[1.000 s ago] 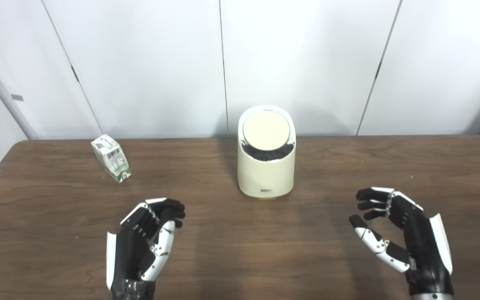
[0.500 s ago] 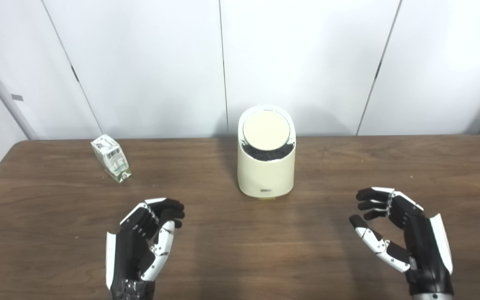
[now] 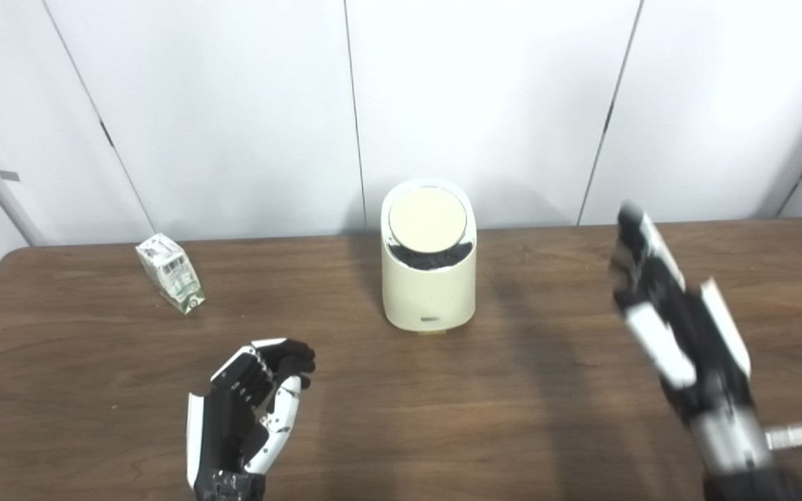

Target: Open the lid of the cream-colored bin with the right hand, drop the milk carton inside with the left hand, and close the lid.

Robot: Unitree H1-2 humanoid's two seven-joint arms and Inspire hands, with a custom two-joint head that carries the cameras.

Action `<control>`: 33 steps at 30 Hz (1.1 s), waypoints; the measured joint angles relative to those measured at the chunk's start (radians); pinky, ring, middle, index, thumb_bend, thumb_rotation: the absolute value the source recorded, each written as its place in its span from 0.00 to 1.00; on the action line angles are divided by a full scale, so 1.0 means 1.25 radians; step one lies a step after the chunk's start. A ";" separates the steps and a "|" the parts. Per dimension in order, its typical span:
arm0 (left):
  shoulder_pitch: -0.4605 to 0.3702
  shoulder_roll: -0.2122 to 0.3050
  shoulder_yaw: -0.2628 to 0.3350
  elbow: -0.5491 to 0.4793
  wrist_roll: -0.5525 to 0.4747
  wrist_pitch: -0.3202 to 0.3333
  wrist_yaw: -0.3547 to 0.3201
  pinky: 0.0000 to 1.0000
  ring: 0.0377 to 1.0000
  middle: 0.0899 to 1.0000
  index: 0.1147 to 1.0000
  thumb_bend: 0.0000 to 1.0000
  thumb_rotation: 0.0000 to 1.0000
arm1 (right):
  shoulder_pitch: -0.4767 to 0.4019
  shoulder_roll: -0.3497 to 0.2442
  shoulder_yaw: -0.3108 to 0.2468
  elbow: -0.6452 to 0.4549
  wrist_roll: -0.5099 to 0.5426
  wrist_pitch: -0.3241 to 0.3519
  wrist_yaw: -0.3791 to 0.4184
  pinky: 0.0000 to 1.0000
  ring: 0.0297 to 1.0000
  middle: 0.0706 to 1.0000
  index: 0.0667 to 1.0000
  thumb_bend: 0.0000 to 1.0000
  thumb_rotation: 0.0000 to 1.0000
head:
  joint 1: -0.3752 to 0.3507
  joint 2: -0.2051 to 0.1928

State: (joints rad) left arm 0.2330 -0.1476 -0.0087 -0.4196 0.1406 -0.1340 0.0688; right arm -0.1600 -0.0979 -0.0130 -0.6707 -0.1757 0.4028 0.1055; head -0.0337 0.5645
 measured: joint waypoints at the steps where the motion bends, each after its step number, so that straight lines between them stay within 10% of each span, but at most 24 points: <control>1: 0.000 0.001 0.001 0.000 -0.002 0.000 0.000 0.51 0.55 0.54 0.52 0.24 0.28 | -0.034 0.002 0.004 0.000 -0.003 0.016 0.000 0.97 0.99 0.98 0.98 0.53 0.79 | 0.000 0.000; 7: 0.000 0.002 0.002 0.000 -0.004 -0.001 -0.001 0.50 0.54 0.54 0.52 0.22 0.28 | -0.203 -0.002 0.053 0.077 -0.164 0.055 0.009 0.89 0.96 0.96 0.95 0.72 0.84 | 0.000 0.000; 17: 0.004 0.002 -0.001 0.000 -0.003 -0.001 -0.004 0.50 0.55 0.54 0.52 0.20 0.25 | -0.300 0.043 0.048 0.294 -0.362 0.060 0.080 0.76 0.91 0.97 0.97 0.90 0.58 | 0.006 -0.012; 33: 0.007 -0.001 -0.009 0.037 0.006 -0.049 0.009 0.49 0.54 0.53 0.51 0.21 0.23 | -0.353 0.026 0.128 0.559 -0.409 0.046 -0.038 0.90 0.98 0.99 0.96 0.86 0.40 | 0.014 -0.037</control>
State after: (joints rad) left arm 0.2414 -0.1482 -0.0196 -0.3739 0.1477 -0.1950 0.0805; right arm -0.6010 -0.0656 0.1476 0.0280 -0.6871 0.4609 0.0579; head -0.0169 0.5185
